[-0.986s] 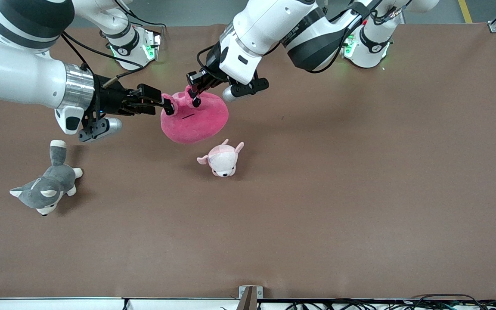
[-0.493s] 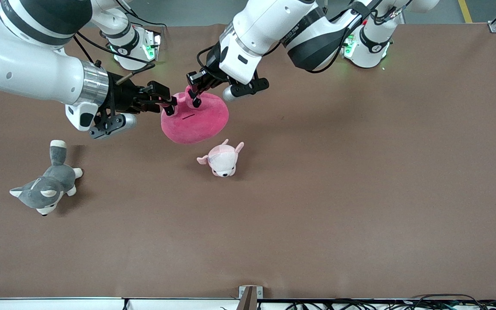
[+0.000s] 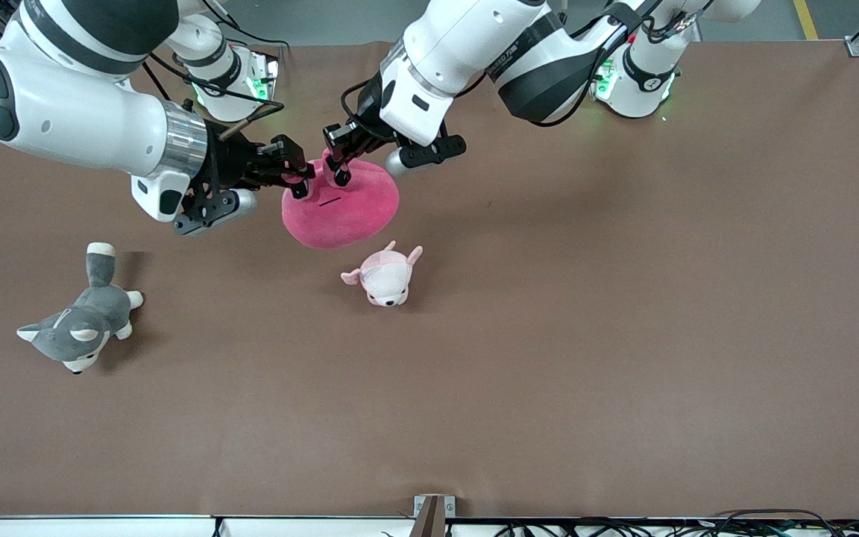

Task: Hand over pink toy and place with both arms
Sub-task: 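Grasp the pink plush with the right gripper beside the left gripper, then carry the pink plush with the right gripper while the left gripper withdraws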

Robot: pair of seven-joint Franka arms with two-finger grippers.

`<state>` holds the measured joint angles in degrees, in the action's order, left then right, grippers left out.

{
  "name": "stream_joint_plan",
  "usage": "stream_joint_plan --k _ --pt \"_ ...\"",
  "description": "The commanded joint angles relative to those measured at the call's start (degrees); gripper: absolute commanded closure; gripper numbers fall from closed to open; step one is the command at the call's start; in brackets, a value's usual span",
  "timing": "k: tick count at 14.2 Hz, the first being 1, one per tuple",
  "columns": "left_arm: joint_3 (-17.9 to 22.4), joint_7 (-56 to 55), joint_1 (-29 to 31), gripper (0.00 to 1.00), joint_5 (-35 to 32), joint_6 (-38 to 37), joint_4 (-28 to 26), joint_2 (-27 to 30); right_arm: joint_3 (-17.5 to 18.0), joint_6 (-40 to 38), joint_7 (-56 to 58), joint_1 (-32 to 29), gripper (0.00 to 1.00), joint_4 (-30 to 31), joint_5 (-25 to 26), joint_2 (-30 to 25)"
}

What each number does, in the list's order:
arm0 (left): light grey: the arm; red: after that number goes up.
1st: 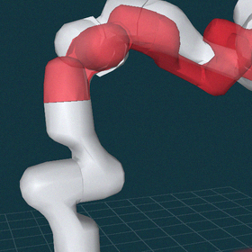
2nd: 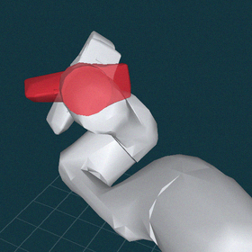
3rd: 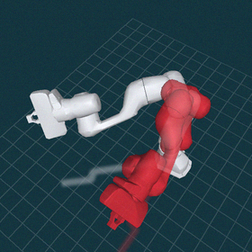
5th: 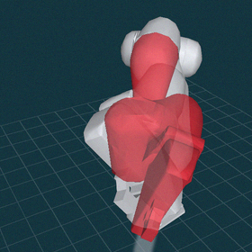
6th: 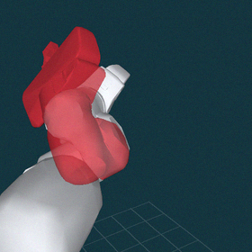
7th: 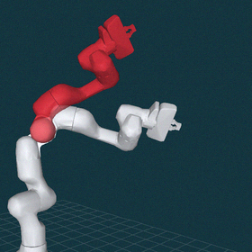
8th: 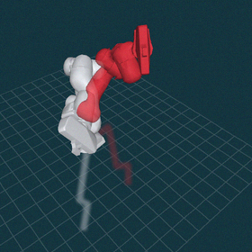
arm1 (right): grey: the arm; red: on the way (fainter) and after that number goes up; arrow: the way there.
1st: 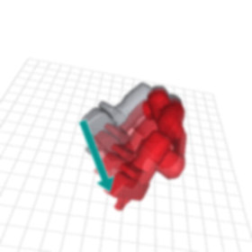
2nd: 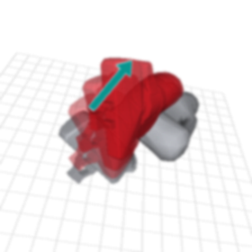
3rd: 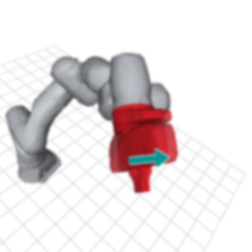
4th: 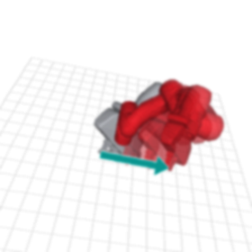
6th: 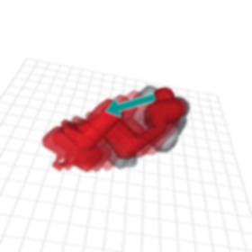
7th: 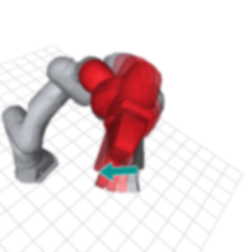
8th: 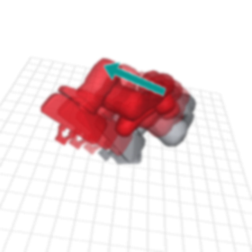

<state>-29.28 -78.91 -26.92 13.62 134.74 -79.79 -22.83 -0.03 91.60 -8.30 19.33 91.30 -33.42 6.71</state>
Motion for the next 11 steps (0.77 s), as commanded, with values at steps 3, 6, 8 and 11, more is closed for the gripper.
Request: stream_joint_plan --k 3,6,8,11 --pt "0.3 -1.4 -0.7 1.00 -1.3 0.4 1.5 -0.7 -0.3 -0.1 1.7 0.0 0.99 -0.8 0.2 0.5" --pt "0.3 -1.4 -0.7 0.97 -1.3 0.4 1.5 -0.7 -0.4 -0.1 1.7 -0.1 0.99 -0.8 0.2 0.5" --pt "0.3 -0.5 -0.7 0.46 -1.4 0.4 1.5 -0.7 -0.5 -0.1 1.6 -0.1 0.99 -0.8 0.2 0.5" --pt "0.2 -0.7 -0.7 0.00 -5.3 0.4 1.5 -0.2 -0.5 -1.4 1.7 -1.0 0.99 -0.9 0.1 0.5"
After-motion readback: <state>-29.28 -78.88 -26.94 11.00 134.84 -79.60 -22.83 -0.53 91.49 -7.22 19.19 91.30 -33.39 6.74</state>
